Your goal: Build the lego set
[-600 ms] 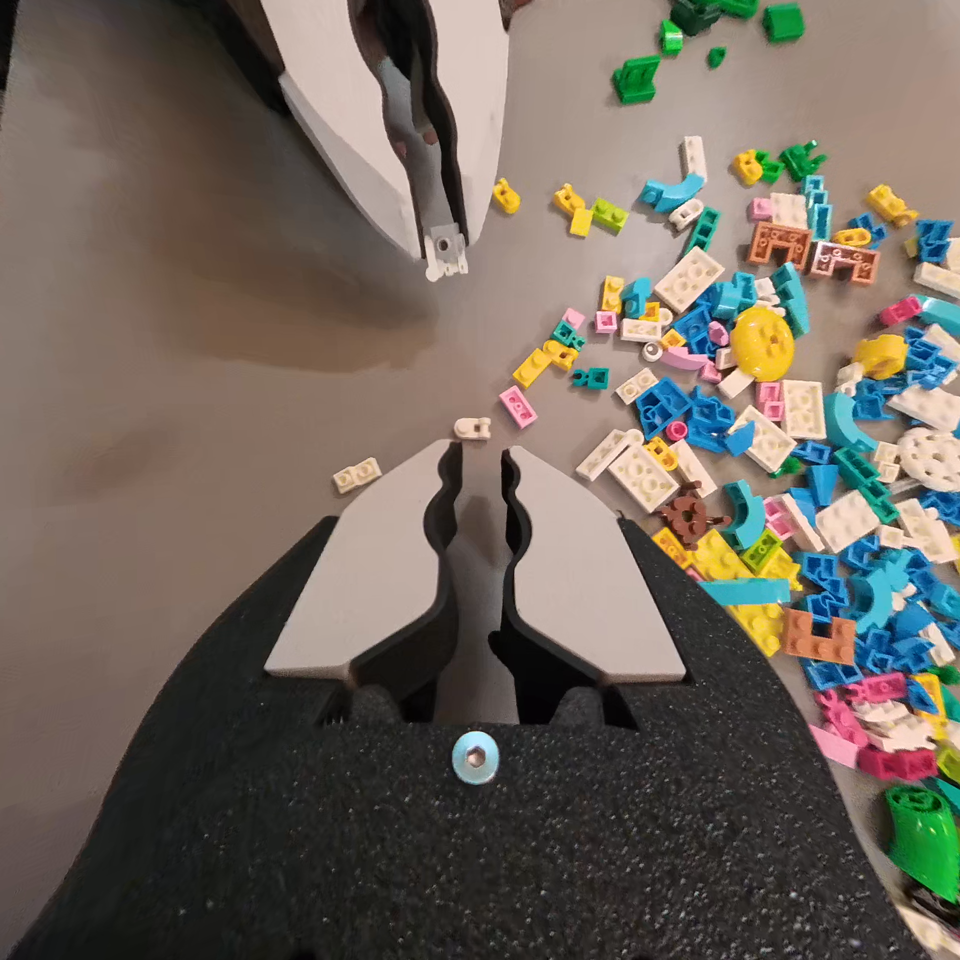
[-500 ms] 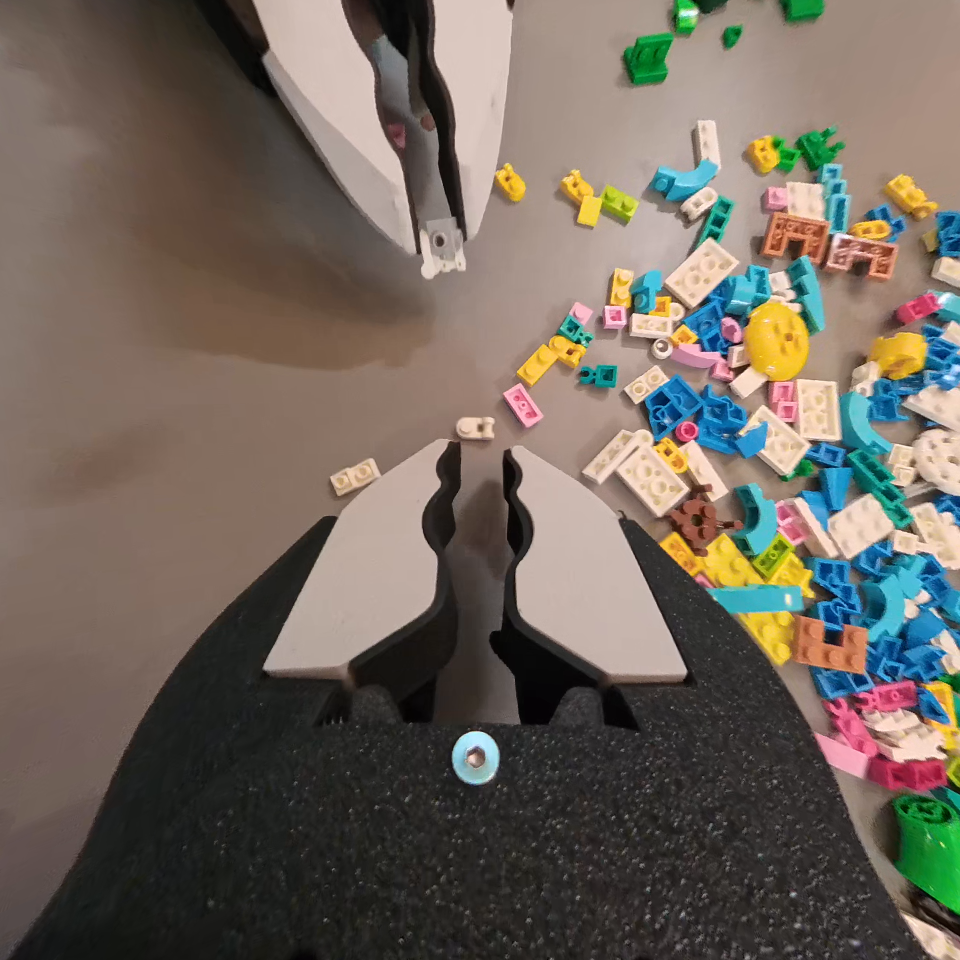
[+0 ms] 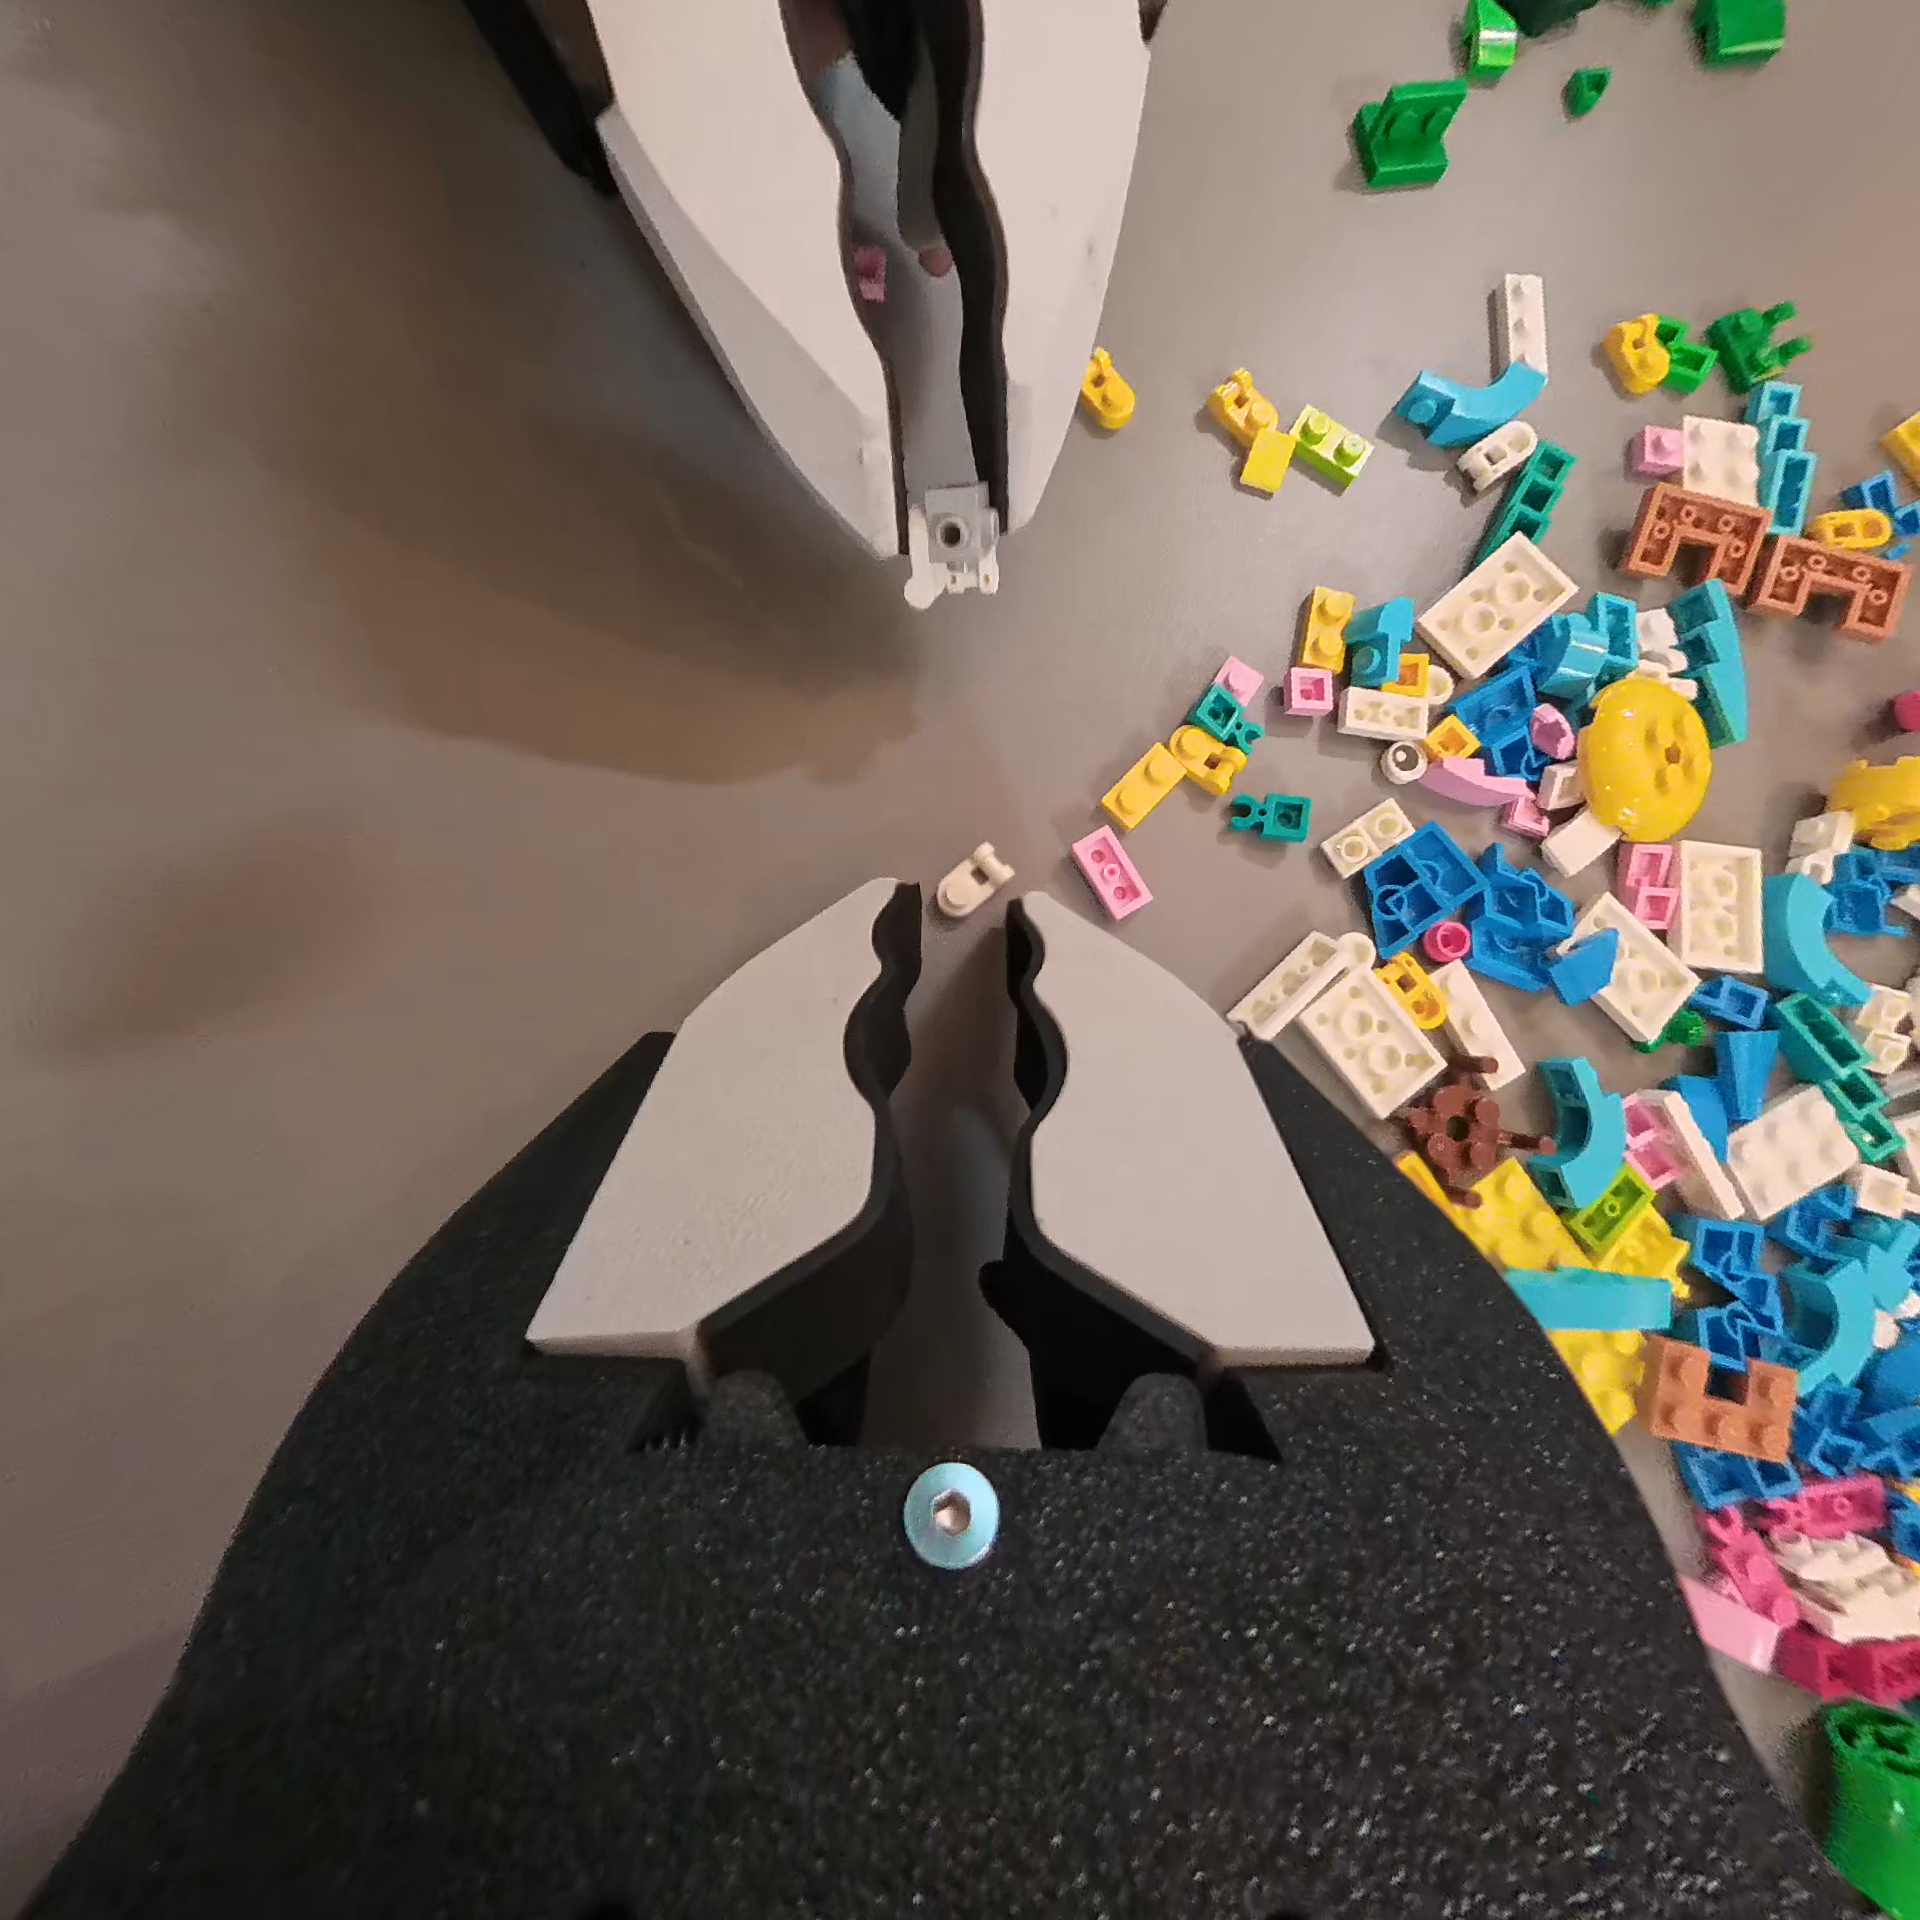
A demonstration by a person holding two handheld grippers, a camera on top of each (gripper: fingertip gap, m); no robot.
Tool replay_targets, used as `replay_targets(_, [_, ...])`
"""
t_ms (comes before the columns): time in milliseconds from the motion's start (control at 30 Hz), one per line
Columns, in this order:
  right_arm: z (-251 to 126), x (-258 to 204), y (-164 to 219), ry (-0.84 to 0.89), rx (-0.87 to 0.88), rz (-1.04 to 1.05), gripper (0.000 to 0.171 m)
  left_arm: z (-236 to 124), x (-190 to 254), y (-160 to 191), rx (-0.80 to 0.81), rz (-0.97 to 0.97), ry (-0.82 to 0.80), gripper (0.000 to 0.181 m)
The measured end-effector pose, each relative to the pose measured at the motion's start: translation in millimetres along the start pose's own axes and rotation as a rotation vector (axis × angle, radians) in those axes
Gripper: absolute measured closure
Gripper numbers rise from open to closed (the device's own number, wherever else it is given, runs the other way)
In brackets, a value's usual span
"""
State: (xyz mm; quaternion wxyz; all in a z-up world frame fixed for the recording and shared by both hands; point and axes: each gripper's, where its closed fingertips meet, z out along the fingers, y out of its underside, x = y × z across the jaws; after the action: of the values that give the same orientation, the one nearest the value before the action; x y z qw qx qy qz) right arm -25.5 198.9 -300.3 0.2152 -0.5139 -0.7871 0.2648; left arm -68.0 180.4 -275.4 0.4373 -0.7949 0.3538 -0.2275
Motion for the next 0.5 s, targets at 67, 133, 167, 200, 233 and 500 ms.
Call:
replay_targets(67, [-1.0, 0.9, 1.3, 0.004, -0.001, 0.001, 0.157, -0.8, 0.5, -2.1, 0.016, -0.005, 0.007, 0.167])
replay_targets(133, [-1.0, 0.6, 2.4, 0.002, -0.006, 0.001, 0.158, -2.2, 2.0, -6.2, 0.047, -0.016, 0.023, 0.168])
replay_targets(167, [-0.7, 0.7, 2.3, 0.005, -0.006, -0.001, 0.158, -3.3, 2.5, -8.6, 0.065, -0.021, 0.031, 0.168])
replay_targets(200, [-0.6, 0.7, 2.2, 0.006, -0.006, -0.004, 0.158, -4.6, 3.0, -11.5, 0.087, -0.025, 0.040, 0.168])
replay_targets(233, [-0.4, 0.8, 2.1, 0.007, -0.005, -0.005, 0.158, -6.1, 4.0, -15.0, 0.114, -0.026, 0.050, 0.168])
replay_targets(500, [-3.8, 2.9, -6.1, -0.009, 0.052, 0.131, 0.158, -23.8, 7.5, -45.8, 0.380, 0.011, 0.055, 0.168])
